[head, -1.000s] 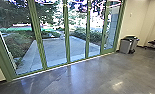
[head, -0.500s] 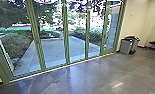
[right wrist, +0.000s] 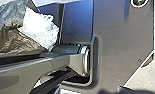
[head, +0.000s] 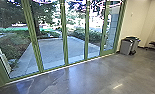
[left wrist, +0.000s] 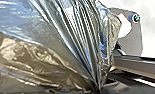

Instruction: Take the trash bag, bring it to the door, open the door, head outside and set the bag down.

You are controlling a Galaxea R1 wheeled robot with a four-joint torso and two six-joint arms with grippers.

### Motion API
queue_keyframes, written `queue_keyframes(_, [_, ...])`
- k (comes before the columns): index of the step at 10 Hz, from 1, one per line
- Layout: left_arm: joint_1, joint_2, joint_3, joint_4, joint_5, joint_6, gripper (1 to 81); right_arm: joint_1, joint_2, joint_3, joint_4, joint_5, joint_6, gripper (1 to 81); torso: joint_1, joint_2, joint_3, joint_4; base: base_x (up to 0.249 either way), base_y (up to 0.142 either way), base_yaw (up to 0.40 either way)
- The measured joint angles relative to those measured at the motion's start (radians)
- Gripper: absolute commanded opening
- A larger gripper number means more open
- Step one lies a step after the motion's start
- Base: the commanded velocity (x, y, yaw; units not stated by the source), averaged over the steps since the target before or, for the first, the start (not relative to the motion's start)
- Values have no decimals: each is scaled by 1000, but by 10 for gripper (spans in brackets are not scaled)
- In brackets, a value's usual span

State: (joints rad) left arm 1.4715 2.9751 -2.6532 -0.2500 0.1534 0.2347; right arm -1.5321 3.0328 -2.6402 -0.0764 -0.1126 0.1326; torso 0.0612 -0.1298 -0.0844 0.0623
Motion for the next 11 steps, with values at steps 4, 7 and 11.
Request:
queue_keyframes(4, [0,0,0,2,0,0,10,0,0,0,0,0,0,811,0,0,0,0,152,-66,0])
queue_keyframes(7, [2,0,0,4,-49,0,10,0,0,0,0,0,0,811,0,0,0,0,151,-66,0])
queue_keyframes(11, [8,0,0,12,-79,0,10,0,0,0,0,0,0,811,0,0,0,0,151,-66,0])
